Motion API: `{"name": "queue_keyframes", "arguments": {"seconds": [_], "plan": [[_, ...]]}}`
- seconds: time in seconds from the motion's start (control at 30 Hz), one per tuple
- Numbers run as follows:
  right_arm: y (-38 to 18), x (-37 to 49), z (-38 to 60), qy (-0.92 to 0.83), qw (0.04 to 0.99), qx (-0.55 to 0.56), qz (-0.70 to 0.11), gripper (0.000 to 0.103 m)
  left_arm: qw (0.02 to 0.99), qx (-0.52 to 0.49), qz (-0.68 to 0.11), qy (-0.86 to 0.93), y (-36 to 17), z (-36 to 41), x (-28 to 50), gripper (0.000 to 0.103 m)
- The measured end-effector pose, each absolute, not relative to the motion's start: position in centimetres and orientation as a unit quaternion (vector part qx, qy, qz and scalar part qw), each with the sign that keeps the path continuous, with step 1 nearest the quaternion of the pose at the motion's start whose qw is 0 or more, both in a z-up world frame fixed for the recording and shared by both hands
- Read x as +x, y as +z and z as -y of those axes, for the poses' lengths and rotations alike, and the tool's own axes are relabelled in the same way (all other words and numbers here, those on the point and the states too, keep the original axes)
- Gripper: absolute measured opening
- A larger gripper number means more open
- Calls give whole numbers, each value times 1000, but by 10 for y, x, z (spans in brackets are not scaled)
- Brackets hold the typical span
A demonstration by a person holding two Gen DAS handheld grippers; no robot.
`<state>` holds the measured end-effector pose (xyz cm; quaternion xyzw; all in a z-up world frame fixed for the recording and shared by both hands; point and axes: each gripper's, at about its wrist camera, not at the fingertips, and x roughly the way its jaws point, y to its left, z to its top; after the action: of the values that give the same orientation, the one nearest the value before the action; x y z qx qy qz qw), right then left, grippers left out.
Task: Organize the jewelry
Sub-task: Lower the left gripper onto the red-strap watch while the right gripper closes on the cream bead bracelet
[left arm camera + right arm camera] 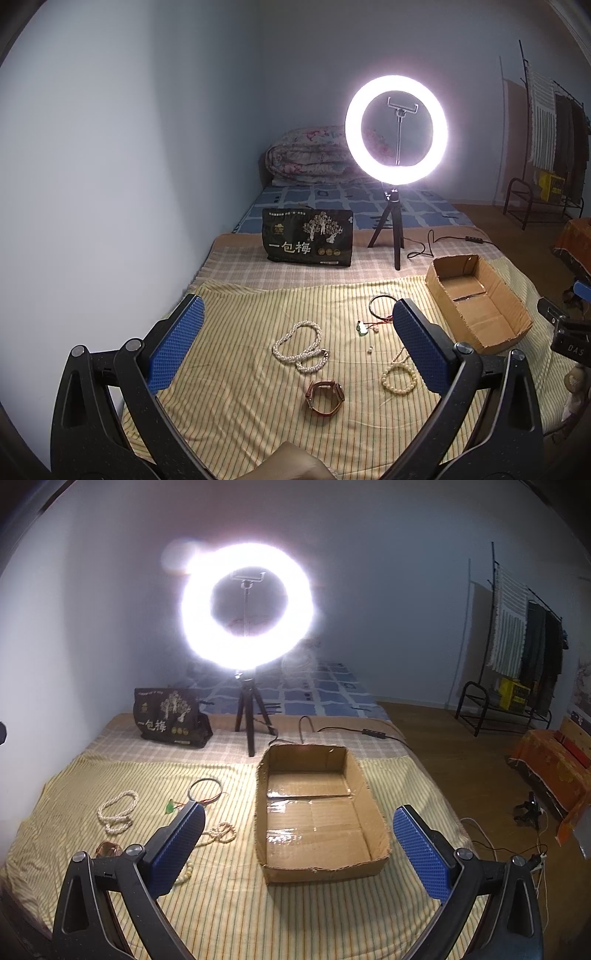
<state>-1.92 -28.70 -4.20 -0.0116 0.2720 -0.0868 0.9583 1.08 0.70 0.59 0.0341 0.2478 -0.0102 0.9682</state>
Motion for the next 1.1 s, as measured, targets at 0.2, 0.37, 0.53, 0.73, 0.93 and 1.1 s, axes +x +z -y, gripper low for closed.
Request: {"name": "queue_keyframes", "arguments": {"seconds": [0.2,0.37,0.53,0.73,0.93,1.1], "plan": [[-51,-10,277,-62,956,-22,-286,103,961,25,-277,-4,-6,-15,27,103],[-61,-4,272,-39,955,-29,-291,103,954,19,-299,10,-17,-27,42,103],[-70,4,261,-7,951,-47,-305,102,942,6,-335,16,-33,-43,60,103],[-89,23,251,48,932,-36,-358,95,921,-7,-389,14,-63,-57,79,103],[-111,42,240,100,901,-7,-422,80,901,-10,-434,-4,-91,-60,87,94],[-137,60,222,137,865,-9,-483,65,866,-48,-496,-39,-120,-59,96,78]]}}
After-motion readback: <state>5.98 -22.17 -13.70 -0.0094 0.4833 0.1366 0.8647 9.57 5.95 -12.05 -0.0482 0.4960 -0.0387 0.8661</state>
